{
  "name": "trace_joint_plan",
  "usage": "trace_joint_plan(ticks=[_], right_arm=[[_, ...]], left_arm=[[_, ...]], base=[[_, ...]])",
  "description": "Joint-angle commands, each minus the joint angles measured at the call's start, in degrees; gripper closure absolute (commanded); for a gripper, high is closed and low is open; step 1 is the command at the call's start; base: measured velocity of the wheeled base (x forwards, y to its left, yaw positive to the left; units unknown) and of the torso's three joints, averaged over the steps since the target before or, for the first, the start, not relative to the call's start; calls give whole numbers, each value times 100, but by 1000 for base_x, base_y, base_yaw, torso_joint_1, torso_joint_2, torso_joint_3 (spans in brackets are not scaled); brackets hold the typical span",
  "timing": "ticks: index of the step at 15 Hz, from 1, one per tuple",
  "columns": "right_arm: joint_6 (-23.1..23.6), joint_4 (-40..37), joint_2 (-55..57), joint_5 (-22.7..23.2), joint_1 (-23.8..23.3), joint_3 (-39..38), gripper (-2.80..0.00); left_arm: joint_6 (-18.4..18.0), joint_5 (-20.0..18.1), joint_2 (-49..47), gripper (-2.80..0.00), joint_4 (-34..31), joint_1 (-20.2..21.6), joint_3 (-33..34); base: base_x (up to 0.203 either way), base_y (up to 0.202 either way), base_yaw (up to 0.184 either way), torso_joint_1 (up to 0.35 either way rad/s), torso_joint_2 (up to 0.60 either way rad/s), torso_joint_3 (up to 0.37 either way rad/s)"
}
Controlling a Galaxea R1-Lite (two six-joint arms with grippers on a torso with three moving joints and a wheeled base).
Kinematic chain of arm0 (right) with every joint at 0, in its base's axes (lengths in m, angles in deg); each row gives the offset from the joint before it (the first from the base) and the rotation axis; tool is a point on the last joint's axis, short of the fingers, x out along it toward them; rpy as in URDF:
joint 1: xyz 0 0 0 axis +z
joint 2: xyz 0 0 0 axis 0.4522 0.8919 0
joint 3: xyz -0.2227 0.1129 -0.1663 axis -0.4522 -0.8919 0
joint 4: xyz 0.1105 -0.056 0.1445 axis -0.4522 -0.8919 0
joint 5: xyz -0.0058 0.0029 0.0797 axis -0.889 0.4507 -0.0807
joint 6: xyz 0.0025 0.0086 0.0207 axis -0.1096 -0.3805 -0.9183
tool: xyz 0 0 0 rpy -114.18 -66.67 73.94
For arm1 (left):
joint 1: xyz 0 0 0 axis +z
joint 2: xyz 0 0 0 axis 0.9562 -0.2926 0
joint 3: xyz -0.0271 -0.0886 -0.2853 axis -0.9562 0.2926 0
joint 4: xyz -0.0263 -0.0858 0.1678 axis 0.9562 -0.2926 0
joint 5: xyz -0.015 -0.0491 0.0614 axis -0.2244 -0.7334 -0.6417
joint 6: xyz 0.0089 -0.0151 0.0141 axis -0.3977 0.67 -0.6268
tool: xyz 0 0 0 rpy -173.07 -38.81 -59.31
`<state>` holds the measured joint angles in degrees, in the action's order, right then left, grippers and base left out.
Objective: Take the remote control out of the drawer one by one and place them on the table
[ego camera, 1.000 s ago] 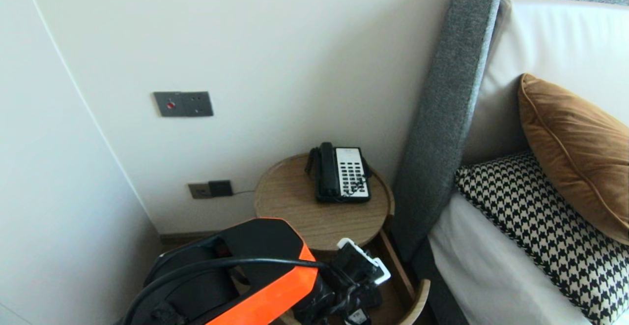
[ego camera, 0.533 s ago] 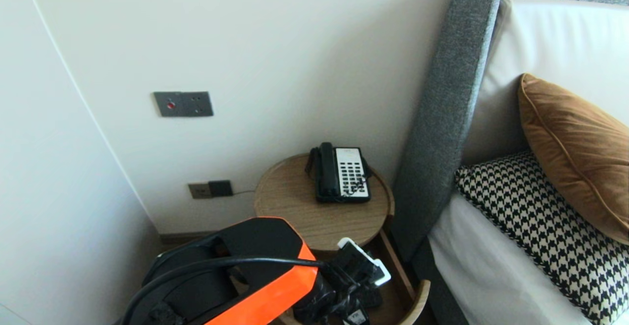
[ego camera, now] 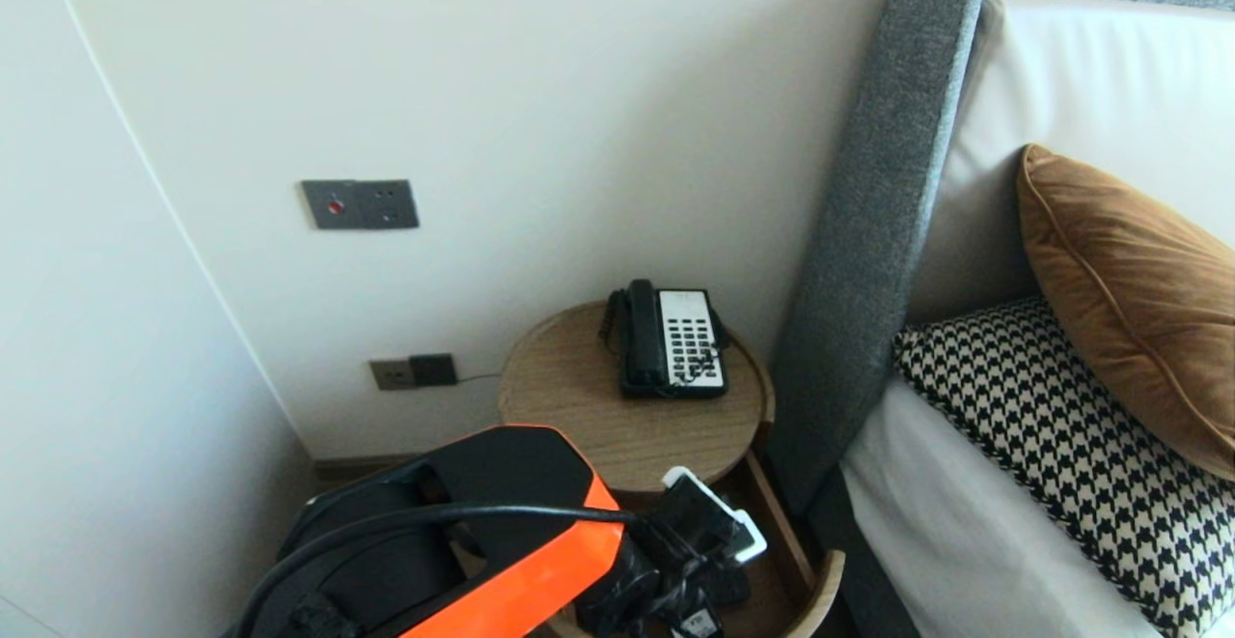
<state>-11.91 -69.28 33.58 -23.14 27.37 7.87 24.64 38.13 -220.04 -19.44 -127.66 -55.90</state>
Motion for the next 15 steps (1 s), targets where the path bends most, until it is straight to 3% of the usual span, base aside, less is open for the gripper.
trace_joint_plan(ticks=[1,15], right_arm=[[2,-2,-19,-1,4,-6,0],[2,-2,-19,-1,4,2,0]], left_arm=[[-69,109,-5,0,-74,1,-8],[-89,138,1,0,-112,1,-8]], base=[[0,0,0,0,0,0],[0,0,0,0,0,0]])
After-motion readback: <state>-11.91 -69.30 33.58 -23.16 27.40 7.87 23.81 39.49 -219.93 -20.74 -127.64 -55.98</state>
